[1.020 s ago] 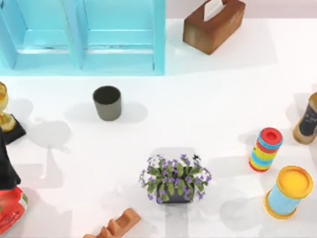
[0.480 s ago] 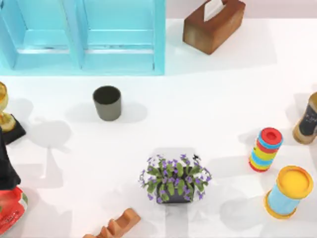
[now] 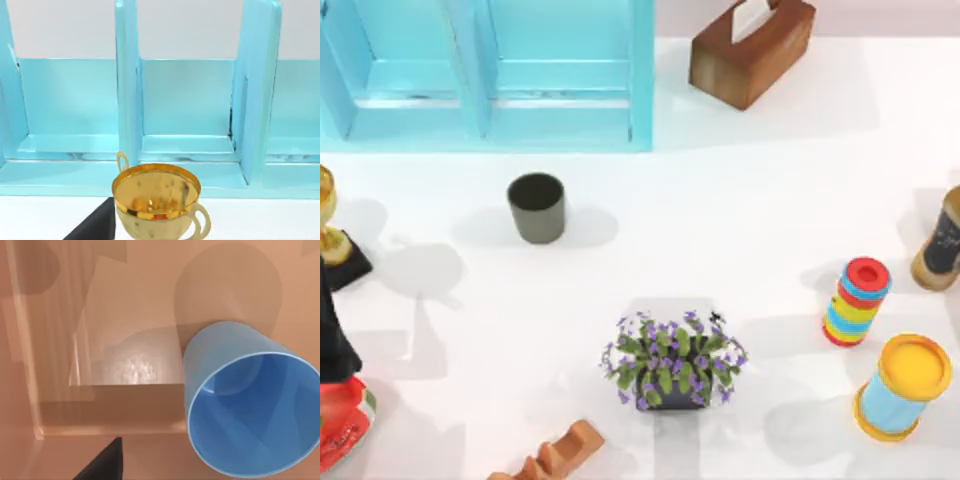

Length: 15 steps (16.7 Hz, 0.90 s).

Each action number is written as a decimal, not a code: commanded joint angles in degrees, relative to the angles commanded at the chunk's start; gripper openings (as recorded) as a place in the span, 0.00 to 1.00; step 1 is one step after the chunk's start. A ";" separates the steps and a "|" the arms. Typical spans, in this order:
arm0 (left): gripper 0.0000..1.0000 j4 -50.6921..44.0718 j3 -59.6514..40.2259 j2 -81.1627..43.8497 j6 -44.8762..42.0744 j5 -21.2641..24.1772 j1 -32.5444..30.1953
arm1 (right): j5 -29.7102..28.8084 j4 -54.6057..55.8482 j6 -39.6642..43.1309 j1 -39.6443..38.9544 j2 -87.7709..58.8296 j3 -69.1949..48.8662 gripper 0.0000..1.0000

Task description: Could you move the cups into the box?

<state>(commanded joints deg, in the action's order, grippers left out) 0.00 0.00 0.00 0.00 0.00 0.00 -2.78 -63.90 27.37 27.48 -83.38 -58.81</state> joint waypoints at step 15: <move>1.00 0.00 0.00 0.00 0.00 0.00 0.00 | 0.01 -22.74 0.37 0.37 -0.19 -22.95 1.00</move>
<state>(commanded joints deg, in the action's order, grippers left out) 0.00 0.00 0.00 0.00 0.00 0.00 -2.77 -86.64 27.74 27.86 -83.56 -81.75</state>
